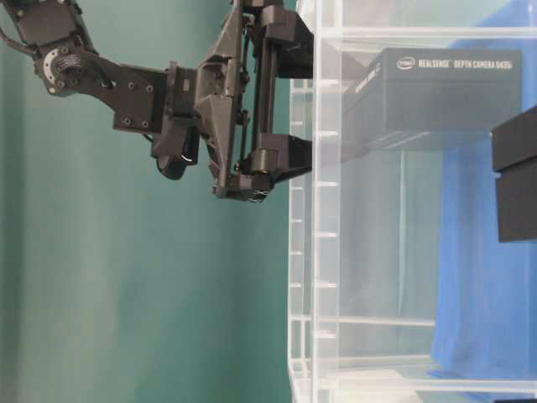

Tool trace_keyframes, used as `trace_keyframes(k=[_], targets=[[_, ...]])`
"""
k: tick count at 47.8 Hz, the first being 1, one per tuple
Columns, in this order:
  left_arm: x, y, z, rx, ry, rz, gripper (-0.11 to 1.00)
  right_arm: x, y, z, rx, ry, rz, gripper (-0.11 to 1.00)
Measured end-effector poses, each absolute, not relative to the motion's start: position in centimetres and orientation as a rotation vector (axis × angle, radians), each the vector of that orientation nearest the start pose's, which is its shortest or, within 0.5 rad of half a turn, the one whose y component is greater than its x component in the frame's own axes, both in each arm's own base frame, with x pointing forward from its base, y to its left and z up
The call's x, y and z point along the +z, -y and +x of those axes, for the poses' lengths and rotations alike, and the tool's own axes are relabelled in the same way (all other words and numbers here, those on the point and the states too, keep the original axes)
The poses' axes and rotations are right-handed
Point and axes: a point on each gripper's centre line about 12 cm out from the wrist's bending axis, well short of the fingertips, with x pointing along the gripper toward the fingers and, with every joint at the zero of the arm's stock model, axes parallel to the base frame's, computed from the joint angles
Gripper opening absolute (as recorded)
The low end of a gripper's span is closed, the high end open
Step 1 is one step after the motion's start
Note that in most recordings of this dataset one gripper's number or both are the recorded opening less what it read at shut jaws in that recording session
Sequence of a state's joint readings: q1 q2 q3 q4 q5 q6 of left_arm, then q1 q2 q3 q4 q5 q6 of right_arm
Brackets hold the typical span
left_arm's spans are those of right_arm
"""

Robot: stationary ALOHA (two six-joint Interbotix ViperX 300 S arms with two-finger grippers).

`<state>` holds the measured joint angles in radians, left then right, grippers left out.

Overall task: Take out the box from the case.
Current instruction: 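Lower the open right gripper around the right black box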

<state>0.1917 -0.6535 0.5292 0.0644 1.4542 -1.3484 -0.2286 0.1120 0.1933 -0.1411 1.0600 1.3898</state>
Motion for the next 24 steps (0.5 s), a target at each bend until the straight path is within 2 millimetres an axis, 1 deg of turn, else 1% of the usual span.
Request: trace_keyframes(k=[8,24], targets=[[32.4,-4.4,18.6,1.075,-0.979,-1.202,0.92,20.4,10.8,39.2,-1.158,-0.972,1.154,0.87],[32.4,-4.4,18.6,1.077,-0.98,-1.203,0.92,20.2,11.0,39.3,-1.184,-0.954,1.184,0.86]])
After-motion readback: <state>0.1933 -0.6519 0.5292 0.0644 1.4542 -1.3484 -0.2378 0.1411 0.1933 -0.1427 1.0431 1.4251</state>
